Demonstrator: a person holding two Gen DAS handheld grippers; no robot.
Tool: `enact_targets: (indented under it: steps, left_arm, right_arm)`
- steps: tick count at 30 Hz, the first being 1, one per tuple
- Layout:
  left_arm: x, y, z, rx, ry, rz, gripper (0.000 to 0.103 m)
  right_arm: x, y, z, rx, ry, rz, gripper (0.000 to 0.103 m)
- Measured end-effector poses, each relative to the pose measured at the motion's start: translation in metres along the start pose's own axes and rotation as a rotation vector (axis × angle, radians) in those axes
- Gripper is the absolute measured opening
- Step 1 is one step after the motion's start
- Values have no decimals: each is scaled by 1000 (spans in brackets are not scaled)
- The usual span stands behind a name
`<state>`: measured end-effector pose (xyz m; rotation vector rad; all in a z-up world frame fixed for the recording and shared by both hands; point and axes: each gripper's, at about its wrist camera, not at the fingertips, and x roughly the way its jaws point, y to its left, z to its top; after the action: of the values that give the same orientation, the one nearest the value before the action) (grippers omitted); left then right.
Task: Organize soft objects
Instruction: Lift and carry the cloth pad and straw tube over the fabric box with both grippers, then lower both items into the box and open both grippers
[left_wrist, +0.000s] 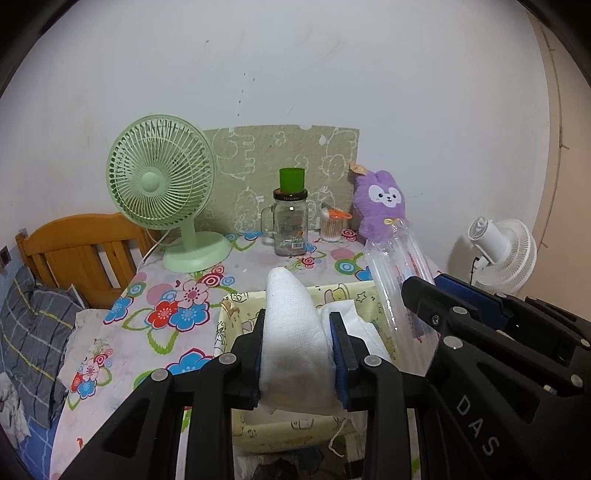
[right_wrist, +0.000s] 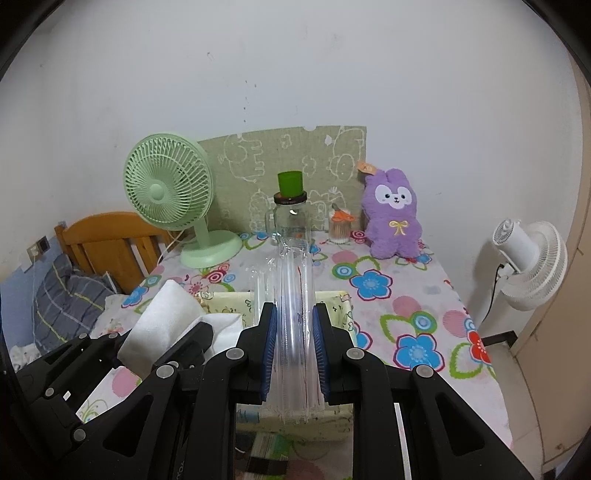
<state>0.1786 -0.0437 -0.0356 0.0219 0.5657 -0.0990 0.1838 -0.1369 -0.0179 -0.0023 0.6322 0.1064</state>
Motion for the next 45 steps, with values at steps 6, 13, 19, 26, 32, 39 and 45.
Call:
enact_targets:
  steps: [6, 13, 19, 26, 32, 39, 45]
  left_arm:
    - [18, 4, -3, -8, 32, 12, 30]
    - [42, 9, -13, -17, 86, 17, 32]
    - [58, 15, -22, -25, 134, 32, 36]
    - [71, 21, -31, -18, 155, 45, 43]
    - [76, 22, -31, -15, 170, 48, 54]
    - [77, 27, -28, -19, 173, 16, 63]
    - [64, 20, -23, -29, 156, -30, 92]
  right_arm:
    - [18, 0, -2, 4, 21, 10, 23]
    - [44, 0, -12, 12, 71, 15, 23]
    - [65, 2, -22, 19, 129, 21, 23]
    - [78, 10, -33, 8, 162, 28, 23]
    - [83, 10, -32, 14, 177, 17, 28]
    - [82, 9, -30, 12, 178, -13, 64]
    - [67, 2, -25, 34, 134, -19, 89]
